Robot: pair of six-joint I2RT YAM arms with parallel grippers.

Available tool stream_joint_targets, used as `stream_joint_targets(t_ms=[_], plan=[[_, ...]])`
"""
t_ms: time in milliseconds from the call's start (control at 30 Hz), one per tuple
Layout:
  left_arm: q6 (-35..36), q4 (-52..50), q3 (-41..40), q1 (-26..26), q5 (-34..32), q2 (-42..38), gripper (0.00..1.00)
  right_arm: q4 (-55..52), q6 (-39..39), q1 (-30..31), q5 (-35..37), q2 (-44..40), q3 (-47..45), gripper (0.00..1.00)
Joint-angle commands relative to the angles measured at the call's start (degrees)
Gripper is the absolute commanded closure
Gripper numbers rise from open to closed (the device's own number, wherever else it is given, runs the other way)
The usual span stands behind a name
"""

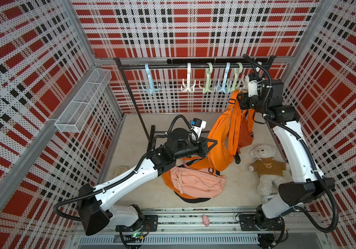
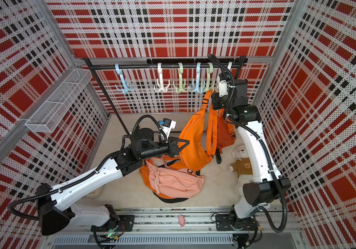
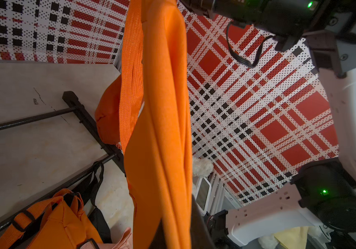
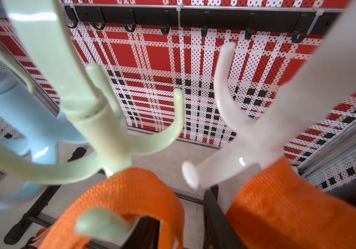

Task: Hang the bag on a hook
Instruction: Hang the bag on the hook.

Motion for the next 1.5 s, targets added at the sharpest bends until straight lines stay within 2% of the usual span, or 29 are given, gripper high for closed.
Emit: stream_joint_targets(t_ms=[0,167,300,333,367,467,533,600,633,667,733,867,1033,1100,1200,1300,1367,1467], plan=[[-1.87,3.74,-1.01,0.76,0.26,-0.01,1.00,1.57,-1.38,0.18,0.65,-2.49,-1.38,0.57],[-2.16,4.22,-0.75,0.76,1.47,0.49,1.00,0.78,-1.22,0.18,1.76,-4.09,-2.30,0.51],[-1.86,4.22,-0.62,-0.37,1.14,2.37,0.99,1.41,-0.35,0.21,3.02,-8.09,-5.43,0.38],[-1.80,4.22,-0.34,-0.78,0.97,3.26,0.96,1.86,0.00,0.18,2.93,-9.47,-6.62,0.35],[-1.64,4.17,-0.04,-1.19,0.92,4.19,0.91,2.39,0.30,0.22,2.74,-10.73,-7.69,0.33],[-0.53,3.42,1.40,-2.70,0.22,7.04,0.68,3.31,1.07,0.22,2.80,-14.17,-10.82,0.30],[0.90,1.57,3.00,-3.56,-0.43,8.86,0.46,3.51,1.65,0.22,1.96,-15.96,-12.76,0.29],[2.87,-1.71,4.81,-4.33,-1.86,10.10,0.27,3.46,2.43,0.36,0.55,-17.68,-14.89,0.22],[3.76,-3.35,5.48,-4.66,-2.52,10.49,0.22,3.74,2.87,0.66,0.02,-18.83,-16.60,0.21],[4.38,-4.22,5.68,-4.73,-2.93,10.52,0.19,4.28,3.17,1.20,-0.35,-20.03,-18.46,0.13],[4.75,-4.57,4.87,-4.69,-3.83,10.04,0.16,6.43,3.64,2.63,-0.62,-22.59,-23.27,0.00],[5.18,-4.51,4.22,-4.12,-3.60,9.57,0.16,10.82,4.58,3.21,-0.89,-24.20,-30.82,0.00],[5.59,-4.57,5.04,-4.50,-2.66,10.27,0.15,17.78,8.71,3.71,-9.15,-20.21,-35.34,0.00],[5.63,-4.40,5.27,-4.83,-2.51,10.70,0.16,21.87,10.53,4.69,-10.37,-19.01,-37.48,0.00],[5.73,-4.31,5.12,-5.30,-2.45,10.80,0.16,27.70,13.71,5.52,-8.25,-18.76,-40.74,0.00],[5.67,-4.27,4.20,-5.31,-3.04,9.82,0.17,33.63,17.31,5.63,1.28,-20.14,-45.04,0.00],[5.72,-4.17,2.98,-5.23,-4.19,8.18,0.17,37.87,17.59,5.66,6.09,-21.44,-47.61,0.00],[5.72,-3.70,0.60,-4.74,-5.35,5.19,0.17,39.06,15.04,5.59,8.53,-19.95,-45.98,0.00]])
